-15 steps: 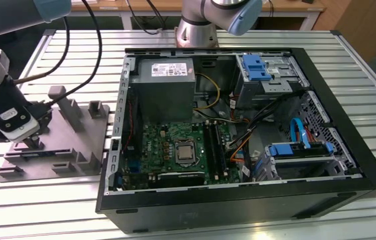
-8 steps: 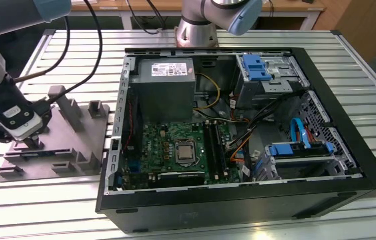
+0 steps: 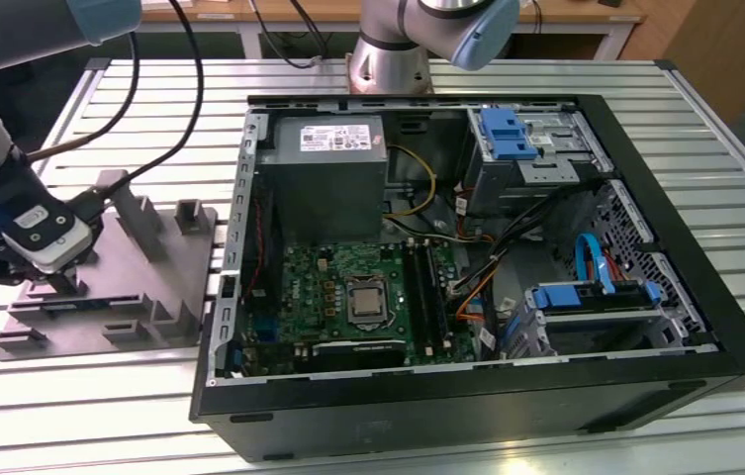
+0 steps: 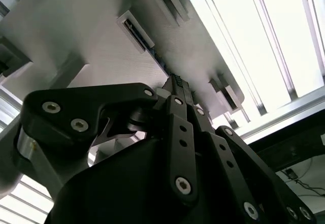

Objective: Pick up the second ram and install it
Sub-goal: 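Pick up the second ram and move it above second insertion slot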

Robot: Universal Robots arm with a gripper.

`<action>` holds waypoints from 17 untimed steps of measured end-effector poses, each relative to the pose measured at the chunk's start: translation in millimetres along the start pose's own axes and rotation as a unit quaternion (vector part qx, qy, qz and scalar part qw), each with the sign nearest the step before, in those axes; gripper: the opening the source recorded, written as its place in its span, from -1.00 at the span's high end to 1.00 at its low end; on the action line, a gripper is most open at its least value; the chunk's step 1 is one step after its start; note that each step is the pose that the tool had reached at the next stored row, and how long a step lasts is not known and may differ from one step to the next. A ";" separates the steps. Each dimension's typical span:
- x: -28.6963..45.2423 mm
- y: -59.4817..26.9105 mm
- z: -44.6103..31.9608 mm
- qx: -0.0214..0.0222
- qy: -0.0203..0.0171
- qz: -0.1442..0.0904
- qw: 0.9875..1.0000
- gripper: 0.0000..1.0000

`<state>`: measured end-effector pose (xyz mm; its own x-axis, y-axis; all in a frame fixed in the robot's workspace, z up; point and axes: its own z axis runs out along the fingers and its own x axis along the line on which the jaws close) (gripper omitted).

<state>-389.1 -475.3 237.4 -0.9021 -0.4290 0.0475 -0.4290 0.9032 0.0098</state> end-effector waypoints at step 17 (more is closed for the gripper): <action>0.0 0.0 0.0 0.002 0.000 -0.044 0.999 0.79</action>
<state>-389.1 -475.3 237.4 -0.8604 -0.5075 0.0475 -0.5076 0.8615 0.0099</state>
